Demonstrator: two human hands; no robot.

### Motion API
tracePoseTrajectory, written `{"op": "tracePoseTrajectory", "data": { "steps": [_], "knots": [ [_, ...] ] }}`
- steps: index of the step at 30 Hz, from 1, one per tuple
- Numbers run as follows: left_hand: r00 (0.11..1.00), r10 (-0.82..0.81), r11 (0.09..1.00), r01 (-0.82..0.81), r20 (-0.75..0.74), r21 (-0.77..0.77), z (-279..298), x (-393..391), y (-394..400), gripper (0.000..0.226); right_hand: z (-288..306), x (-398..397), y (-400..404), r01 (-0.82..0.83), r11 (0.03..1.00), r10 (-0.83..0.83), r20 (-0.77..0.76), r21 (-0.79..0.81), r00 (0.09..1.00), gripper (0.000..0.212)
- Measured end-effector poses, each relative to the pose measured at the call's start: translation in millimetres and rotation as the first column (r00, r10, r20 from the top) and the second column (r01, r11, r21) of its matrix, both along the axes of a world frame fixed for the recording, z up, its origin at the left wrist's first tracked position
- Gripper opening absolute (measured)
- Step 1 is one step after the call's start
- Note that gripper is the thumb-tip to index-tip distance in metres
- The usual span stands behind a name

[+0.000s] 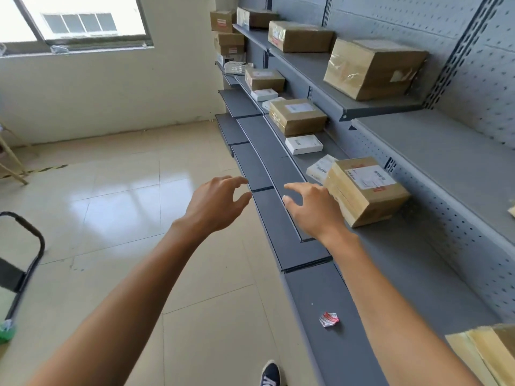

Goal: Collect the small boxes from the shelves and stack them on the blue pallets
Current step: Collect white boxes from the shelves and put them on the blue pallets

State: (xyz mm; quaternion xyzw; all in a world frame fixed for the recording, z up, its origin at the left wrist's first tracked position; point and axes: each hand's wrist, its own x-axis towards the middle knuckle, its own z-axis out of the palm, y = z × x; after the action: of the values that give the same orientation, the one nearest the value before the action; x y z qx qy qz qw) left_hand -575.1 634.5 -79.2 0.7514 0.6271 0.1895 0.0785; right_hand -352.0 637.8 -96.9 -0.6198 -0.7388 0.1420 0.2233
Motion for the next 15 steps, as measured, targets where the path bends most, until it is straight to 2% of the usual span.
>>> {"op": "tracePoseTrajectory", "data": {
  "steps": [8,15],
  "knots": [
    [1.000,-0.006,1.000,0.006,-0.003,-0.019,-9,12,113,0.039,3,8,113,0.009,0.999,-0.008,0.025,-0.031,1.000,0.039],
    [0.998,-0.034,0.999,0.035,0.044,-0.028,-18,-10,214,0.039,-8,-16,201,0.048,0.998,-0.046,0.043,-0.047,0.998,0.040]
  ]
}}
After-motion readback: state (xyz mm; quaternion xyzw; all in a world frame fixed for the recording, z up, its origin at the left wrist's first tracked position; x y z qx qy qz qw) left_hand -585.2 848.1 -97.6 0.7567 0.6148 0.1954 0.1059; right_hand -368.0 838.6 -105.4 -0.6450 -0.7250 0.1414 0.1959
